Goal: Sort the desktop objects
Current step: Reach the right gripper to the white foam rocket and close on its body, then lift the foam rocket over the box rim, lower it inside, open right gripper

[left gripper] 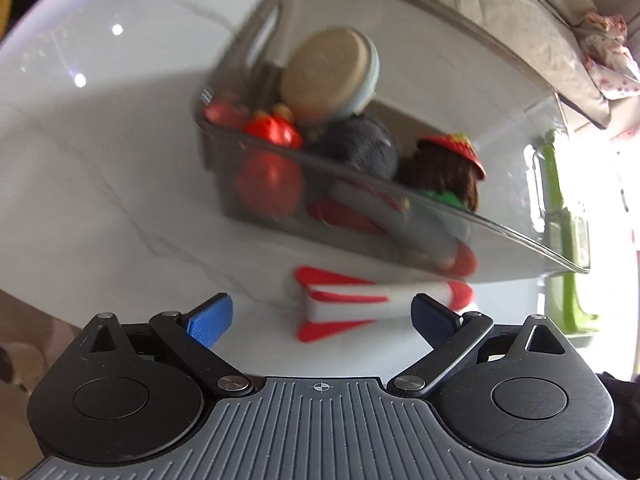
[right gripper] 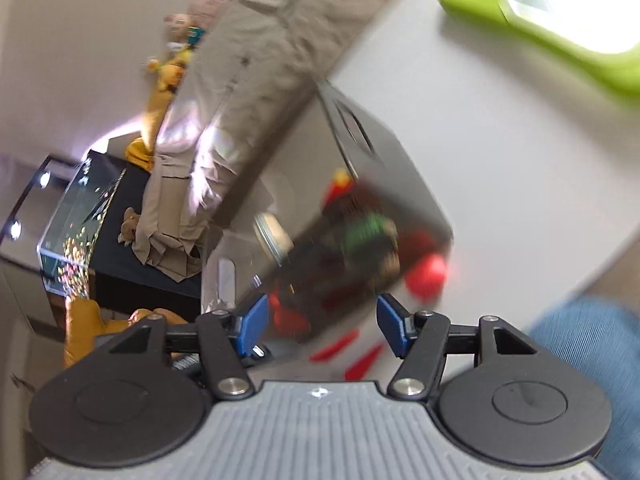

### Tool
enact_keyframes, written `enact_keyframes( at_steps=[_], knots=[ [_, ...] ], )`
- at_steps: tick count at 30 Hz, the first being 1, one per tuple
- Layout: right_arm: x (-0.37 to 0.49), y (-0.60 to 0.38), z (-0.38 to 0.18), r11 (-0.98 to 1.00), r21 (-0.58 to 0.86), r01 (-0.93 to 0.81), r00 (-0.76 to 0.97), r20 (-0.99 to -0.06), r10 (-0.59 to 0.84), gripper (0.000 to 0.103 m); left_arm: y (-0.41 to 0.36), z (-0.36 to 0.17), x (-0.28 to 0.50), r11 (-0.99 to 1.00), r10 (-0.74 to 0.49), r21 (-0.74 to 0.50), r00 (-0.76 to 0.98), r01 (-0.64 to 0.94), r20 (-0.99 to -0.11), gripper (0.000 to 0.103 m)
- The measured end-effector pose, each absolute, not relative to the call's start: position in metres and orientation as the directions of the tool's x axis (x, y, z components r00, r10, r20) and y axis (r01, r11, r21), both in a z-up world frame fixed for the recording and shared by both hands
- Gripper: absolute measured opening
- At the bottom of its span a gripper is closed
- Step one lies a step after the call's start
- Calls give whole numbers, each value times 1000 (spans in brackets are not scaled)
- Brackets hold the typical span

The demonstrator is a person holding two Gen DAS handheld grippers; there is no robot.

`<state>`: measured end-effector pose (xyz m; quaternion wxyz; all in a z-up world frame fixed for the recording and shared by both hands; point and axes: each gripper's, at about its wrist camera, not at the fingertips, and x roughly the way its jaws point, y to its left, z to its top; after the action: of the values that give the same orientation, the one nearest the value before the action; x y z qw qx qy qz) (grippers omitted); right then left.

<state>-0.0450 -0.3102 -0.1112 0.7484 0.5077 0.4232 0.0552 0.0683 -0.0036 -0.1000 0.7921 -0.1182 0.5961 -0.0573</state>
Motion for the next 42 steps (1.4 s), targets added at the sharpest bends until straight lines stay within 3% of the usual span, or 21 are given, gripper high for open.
enact_keyframes(
  at_steps=[6,9,16,22,25,31,38,42],
  knots=[
    [-17,-266,-158,400,751,526,598,-661,454,62,-7,-69,42,994,-53,-6,431,111,-901,99],
    [-4,-248,-170,390,698,601,575,-716,396,61,-5,-66,35,987,-14,63,470,148,-883,100],
    [12,-219,-196,357,589,725,498,-807,318,51,21,-75,40,988,-83,-16,434,155,-897,100],
    [22,-203,-200,393,584,710,518,-812,270,49,31,-76,39,988,-101,-38,438,151,-893,101],
    [29,-196,-203,425,584,692,515,-811,276,40,36,-75,40,987,-120,-60,440,147,-890,101],
    [30,-192,-206,470,602,645,517,-797,311,36,47,-78,42,990,-126,-86,427,112,-895,102],
    [7,-209,-168,563,653,507,538,-750,385,35,55,-83,44,988,-155,-141,397,65,-905,103],
    [-2,-236,-114,590,702,398,546,-699,463,35,54,-93,46,962,-266,-270,339,37,-903,103]
  ],
)
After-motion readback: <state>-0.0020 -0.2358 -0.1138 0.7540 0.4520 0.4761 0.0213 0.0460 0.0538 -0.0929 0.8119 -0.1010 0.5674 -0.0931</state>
